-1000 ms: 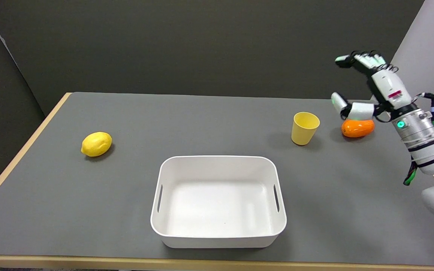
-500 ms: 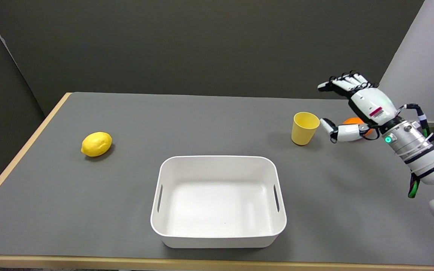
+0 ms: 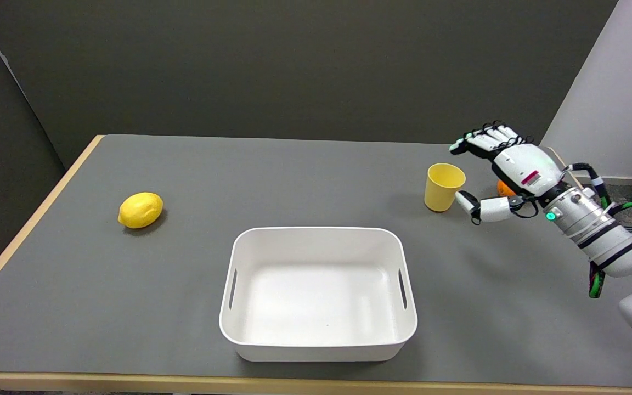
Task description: Pick up the yellow cup.
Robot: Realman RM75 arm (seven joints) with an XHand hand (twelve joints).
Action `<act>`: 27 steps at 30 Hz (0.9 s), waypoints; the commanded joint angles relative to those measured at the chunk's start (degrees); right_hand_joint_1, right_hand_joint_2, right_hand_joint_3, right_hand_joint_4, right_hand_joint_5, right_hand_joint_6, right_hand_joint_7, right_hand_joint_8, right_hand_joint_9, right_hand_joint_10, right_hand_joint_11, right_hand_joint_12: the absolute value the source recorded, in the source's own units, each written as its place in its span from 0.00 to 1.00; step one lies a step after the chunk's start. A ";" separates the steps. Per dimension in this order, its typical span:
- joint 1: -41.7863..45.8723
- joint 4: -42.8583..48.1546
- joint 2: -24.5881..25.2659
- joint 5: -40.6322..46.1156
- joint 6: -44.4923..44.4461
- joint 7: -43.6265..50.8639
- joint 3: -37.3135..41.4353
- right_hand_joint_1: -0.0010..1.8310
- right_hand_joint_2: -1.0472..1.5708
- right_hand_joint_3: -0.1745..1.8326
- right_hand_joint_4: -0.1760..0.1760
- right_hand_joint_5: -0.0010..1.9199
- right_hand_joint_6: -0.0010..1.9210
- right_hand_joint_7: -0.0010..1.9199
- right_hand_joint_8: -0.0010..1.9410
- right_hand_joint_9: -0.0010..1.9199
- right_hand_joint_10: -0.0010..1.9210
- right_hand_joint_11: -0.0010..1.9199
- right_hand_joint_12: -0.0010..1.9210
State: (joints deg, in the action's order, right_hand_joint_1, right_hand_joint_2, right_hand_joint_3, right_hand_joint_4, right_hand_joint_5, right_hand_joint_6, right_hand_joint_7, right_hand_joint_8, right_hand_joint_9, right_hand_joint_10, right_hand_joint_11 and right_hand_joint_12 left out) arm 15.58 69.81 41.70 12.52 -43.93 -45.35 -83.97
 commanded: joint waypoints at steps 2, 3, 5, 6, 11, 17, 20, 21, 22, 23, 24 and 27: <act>-8.37 -8.49 0.52 -1.24 6.50 0.64 -8.85 0.39 0.65 0.53 0.52 0.21 0.40 0.14 0.19 0.03 0.33 0.00 0.40; -8.37 -8.85 0.77 -1.24 7.19 0.64 -8.67 0.39 0.65 0.53 0.52 0.21 0.40 0.14 0.18 0.02 0.32 0.00 0.39; -8.45 -9.39 1.16 -1.24 7.81 0.64 -8.28 0.39 0.65 0.53 0.52 0.21 0.40 0.13 0.18 0.01 0.32 0.00 0.38; -8.53 -9.78 1.63 -1.24 8.05 0.71 -7.98 0.39 0.65 0.53 0.52 0.21 0.40 0.12 0.18 0.01 0.31 0.00 0.37; -9.25 -11.48 3.33 -1.24 8.37 1.12 -6.51 0.38 0.64 0.57 0.52 0.21 0.39 0.07 0.20 0.00 0.26 0.00 0.34; -10.13 -12.03 3.72 -1.24 8.45 1.12 -5.66 0.39 0.64 0.55 0.52 0.21 0.39 0.06 0.17 0.00 0.21 0.00 0.31; -10.43 -11.87 3.72 -1.24 8.45 1.20 -5.58 0.40 0.65 0.52 0.52 0.21 0.39 0.07 0.14 0.00 0.21 0.00 0.31; -10.60 -11.79 3.80 -1.24 8.45 1.20 -5.58 0.41 0.66 0.52 0.52 0.21 0.40 0.07 0.14 0.00 0.21 0.00 0.30; -10.69 -11.79 3.89 -1.24 8.45 1.20 -5.57 0.41 0.66 0.52 0.52 0.21 0.40 0.07 0.14 0.00 0.21 0.00 0.30; -10.92 -11.79 4.12 -1.24 8.45 1.20 -5.57 0.41 0.66 0.52 0.52 0.21 0.40 0.07 0.14 0.00 0.20 0.00 0.30; -10.99 -11.79 4.20 -1.24 8.45 1.20 -5.57 0.41 0.66 0.52 0.52 0.21 0.40 0.07 0.14 0.00 0.20 0.00 0.30; -11.48 -11.71 4.44 -1.24 8.37 1.20 -5.57 0.42 0.66 0.52 0.51 0.21 0.41 0.07 0.14 0.00 0.20 0.00 0.30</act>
State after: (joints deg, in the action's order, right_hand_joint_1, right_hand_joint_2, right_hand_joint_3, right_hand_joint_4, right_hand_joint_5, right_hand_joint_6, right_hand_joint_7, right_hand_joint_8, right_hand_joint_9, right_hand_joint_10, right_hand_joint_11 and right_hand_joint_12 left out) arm 6.85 59.81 44.55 11.41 -36.69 -44.39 -89.66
